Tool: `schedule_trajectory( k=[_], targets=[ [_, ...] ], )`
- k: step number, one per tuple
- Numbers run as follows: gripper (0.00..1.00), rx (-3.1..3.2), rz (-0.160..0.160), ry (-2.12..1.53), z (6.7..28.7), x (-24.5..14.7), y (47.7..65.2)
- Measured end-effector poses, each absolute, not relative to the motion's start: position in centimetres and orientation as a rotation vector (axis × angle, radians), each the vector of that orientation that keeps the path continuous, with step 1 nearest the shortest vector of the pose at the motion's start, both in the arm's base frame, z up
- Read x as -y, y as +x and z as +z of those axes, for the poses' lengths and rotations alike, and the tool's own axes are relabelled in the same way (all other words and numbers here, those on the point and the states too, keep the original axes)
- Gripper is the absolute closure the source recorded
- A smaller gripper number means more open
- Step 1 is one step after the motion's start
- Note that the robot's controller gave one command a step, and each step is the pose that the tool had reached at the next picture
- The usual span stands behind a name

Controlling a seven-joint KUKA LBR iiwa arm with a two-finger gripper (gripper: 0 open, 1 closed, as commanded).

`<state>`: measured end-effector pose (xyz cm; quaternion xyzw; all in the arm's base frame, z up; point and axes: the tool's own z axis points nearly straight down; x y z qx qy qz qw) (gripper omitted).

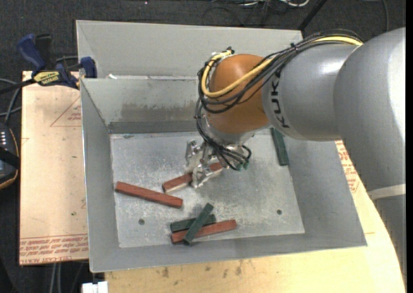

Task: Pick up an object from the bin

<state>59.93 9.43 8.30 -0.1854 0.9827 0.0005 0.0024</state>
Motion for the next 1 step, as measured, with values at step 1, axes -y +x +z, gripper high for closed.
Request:
schedule_trajectory(
  k=[1],
  targets=[
    [1.0, -2.604, -0.001, -1.74, 20.3, -13.33, 62.58]
  ],
)
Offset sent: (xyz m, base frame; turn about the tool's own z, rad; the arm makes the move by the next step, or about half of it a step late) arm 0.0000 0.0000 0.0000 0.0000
